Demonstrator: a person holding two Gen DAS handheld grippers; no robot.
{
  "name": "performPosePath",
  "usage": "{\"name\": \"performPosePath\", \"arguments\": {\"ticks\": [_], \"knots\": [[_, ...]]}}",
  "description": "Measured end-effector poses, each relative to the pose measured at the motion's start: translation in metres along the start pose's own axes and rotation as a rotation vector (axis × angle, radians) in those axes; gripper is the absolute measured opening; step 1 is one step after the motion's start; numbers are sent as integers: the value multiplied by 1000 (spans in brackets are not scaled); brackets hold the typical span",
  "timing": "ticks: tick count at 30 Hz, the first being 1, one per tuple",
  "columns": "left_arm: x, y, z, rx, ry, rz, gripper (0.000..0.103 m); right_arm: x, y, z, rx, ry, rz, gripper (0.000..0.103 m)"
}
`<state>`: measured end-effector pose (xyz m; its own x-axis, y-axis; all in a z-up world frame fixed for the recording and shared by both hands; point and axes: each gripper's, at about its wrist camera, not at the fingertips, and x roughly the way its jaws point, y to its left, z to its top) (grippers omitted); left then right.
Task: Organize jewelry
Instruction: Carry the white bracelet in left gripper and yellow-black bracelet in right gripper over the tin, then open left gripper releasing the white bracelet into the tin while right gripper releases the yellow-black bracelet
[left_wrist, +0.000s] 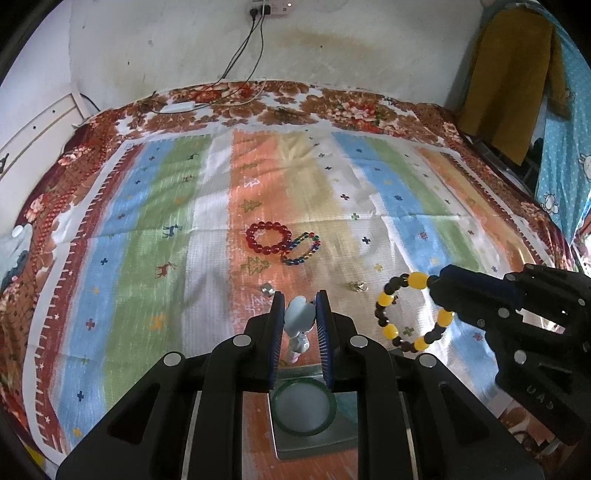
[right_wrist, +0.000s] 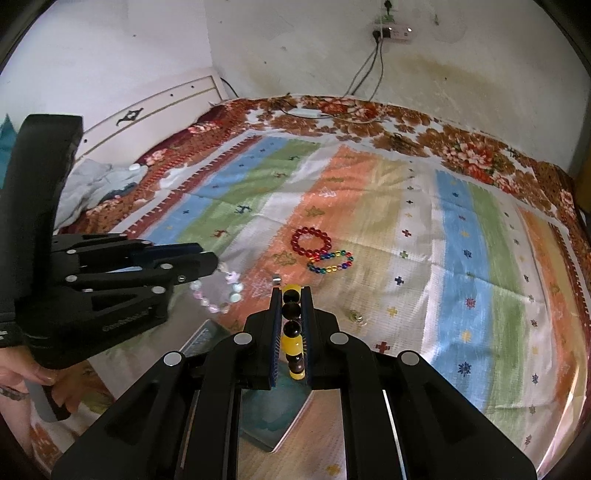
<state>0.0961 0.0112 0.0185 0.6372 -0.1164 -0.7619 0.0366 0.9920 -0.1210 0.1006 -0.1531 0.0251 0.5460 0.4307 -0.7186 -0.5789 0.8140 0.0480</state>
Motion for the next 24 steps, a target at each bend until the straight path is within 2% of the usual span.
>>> {"name": "performPosePath", "arguments": {"ticks": [16,24], "knots": [[-22,-12,-21,30,-8,5,17,-7,17,-19,-6,27,43,11],[-22,-14,-30,19,14,-2,17,-10,21,-28,4,44,57,11]]}}
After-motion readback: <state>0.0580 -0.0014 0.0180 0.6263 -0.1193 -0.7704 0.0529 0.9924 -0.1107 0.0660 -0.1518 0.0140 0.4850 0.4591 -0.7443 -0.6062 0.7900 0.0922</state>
